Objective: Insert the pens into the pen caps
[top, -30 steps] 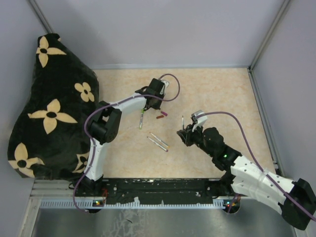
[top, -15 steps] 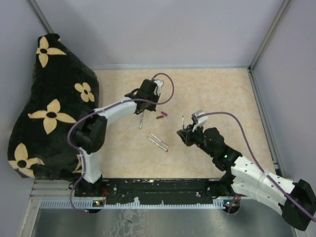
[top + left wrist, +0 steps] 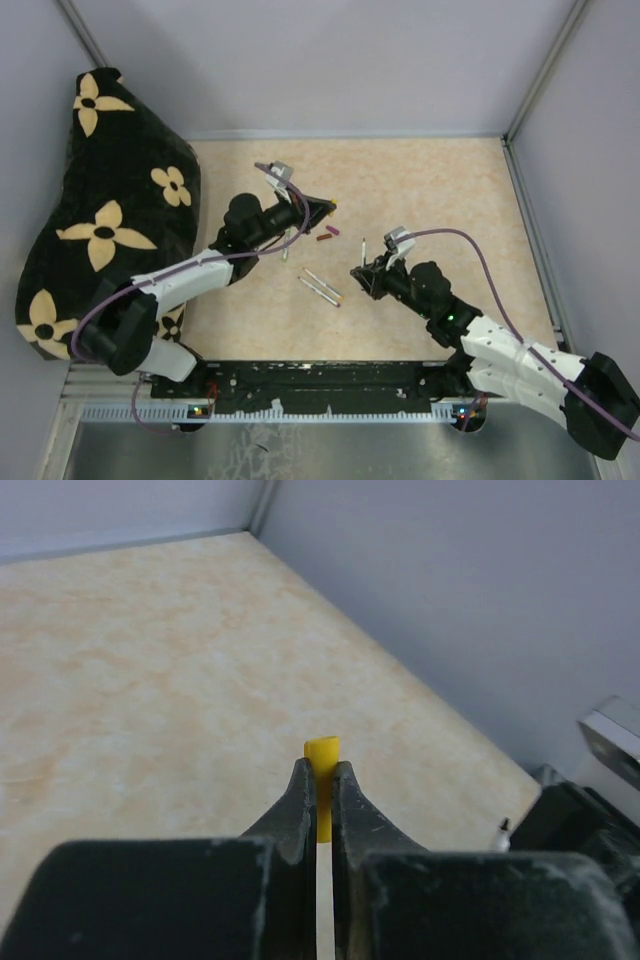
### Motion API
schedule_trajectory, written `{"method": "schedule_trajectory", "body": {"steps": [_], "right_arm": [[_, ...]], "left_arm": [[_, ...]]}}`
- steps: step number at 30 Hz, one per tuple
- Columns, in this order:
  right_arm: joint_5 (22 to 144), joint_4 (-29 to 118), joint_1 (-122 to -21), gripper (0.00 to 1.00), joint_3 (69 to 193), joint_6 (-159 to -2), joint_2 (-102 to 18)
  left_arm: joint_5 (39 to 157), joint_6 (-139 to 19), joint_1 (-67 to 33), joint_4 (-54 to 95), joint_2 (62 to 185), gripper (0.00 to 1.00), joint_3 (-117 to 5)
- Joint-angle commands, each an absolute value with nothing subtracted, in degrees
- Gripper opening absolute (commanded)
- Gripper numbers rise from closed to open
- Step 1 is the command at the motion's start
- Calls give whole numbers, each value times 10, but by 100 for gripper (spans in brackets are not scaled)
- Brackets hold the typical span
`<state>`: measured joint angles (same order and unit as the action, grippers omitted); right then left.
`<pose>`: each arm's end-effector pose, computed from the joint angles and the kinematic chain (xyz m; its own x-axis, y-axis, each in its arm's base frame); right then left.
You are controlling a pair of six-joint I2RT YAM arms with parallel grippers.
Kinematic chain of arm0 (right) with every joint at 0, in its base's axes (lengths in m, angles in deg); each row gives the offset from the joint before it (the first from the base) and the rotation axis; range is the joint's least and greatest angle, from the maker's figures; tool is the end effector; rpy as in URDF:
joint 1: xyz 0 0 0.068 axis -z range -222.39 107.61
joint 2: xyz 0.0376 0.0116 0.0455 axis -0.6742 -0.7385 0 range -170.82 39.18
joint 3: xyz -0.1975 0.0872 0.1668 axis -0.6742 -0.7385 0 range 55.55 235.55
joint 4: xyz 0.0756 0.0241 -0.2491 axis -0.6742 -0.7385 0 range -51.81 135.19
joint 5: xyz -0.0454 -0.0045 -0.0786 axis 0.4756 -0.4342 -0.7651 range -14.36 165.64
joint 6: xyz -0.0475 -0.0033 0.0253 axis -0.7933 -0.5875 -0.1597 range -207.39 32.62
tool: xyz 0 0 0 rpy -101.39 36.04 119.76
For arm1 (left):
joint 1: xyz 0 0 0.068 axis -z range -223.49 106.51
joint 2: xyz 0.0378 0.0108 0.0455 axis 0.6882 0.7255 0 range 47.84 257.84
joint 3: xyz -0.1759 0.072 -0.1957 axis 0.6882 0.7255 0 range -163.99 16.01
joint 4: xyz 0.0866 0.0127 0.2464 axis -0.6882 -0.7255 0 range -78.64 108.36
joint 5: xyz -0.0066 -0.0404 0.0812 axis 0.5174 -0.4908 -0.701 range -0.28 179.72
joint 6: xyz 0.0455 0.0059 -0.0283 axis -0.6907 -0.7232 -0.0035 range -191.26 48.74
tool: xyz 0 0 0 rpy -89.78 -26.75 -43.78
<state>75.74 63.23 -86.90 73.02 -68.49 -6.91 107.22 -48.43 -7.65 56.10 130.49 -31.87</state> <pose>0.1342 0.1321 0.2189 -0.3513 0.1089 -0.9299 -0.6219 0.7153 0.3187 0.2609 -0.2016 0.2905 -0.2723 -0.2598 -0.9265 0.7553 0.5388 -0.3731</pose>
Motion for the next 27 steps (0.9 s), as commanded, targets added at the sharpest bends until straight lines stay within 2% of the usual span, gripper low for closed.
{"method": "schedule_trajectory", "body": {"steps": [1,8,27], "right_arm": [[788,739,-868,0,719,-664,-88],[816,793,-868,0,702,-673,-96],[842,816,-868,0,692,-671,-72]], "left_arm": [[1138,-374,-54,786,1311,0,-273],[1146,-307,-29,936,1332,0,-238],[1141,-293,27,998,1384,0,-247]]}}
